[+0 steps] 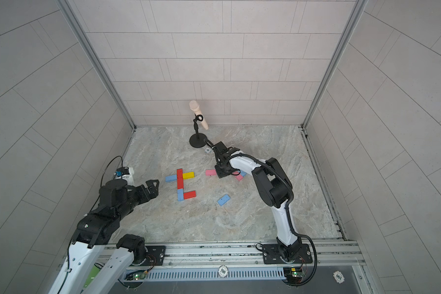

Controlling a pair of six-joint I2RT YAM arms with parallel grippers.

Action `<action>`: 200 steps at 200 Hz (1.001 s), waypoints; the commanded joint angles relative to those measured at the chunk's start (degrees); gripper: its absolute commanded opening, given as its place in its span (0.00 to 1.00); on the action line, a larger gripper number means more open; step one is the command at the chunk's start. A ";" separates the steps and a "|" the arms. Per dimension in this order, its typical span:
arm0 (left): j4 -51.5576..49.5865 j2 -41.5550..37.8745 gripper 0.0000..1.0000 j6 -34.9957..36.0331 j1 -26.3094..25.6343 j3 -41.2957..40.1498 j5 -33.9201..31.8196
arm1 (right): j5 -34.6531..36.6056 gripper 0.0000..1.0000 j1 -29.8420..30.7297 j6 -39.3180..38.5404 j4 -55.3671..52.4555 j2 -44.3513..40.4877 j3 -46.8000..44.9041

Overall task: Assemble the letter t with building blocks
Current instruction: Adjust the building block at the center of the board, then pick up the building block from the center of the board.

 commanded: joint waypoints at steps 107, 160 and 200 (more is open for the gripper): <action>4.84 0.16 1.00 2.31 -0.10 3.03 1.82 | 1.55 0.48 -7.60 -6.57 -4.54 -21.73 -10.85; 4.41 1.80 1.00 2.69 -0.10 4.51 1.93 | -0.73 0.53 -8.56 -6.08 -6.92 -18.53 -12.10; 3.54 0.99 1.00 2.58 -0.10 4.24 1.36 | -1.44 0.58 -8.63 -4.43 -4.50 -17.55 -15.91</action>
